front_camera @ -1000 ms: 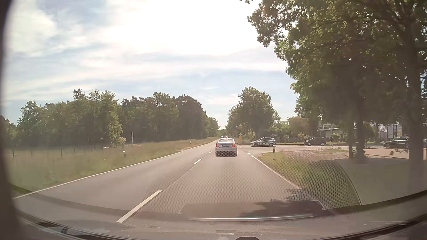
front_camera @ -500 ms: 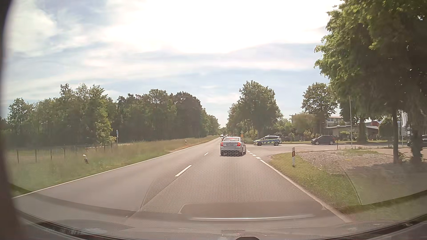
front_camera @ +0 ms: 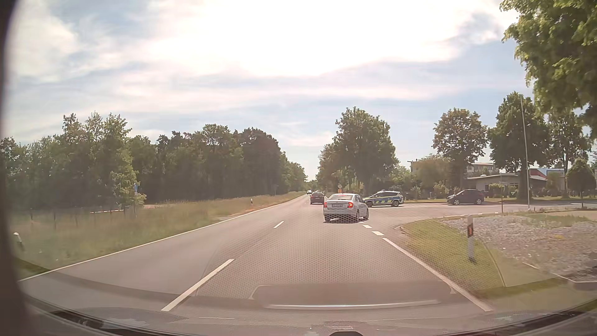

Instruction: Follow the waypoints while adhering to traffic rules and regulations

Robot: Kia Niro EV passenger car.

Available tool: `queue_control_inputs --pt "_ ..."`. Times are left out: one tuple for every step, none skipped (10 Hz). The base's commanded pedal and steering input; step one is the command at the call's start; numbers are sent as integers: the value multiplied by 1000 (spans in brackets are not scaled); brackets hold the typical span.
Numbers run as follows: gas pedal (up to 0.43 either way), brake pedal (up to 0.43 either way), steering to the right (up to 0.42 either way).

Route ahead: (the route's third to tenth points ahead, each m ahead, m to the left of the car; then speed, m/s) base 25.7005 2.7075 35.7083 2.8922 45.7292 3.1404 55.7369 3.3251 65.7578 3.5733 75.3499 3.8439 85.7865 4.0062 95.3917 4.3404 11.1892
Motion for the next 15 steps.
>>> queue_control_inputs --pt "157 0 -1" --pt "169 0 -1" --pt "177 0 -1" --pt "177 0 -1" --pt "177 0 -1" --pt "177 0 -1" --pt "189 0 -1" --pt "189 0 -1" --pt "197 0 -1" --pt "209 0 -1" --pt "209 0 -1" --pt "220 0 -1" --pt "228 0 -1" --pt "228 0 -1" --pt "240 0 -1"
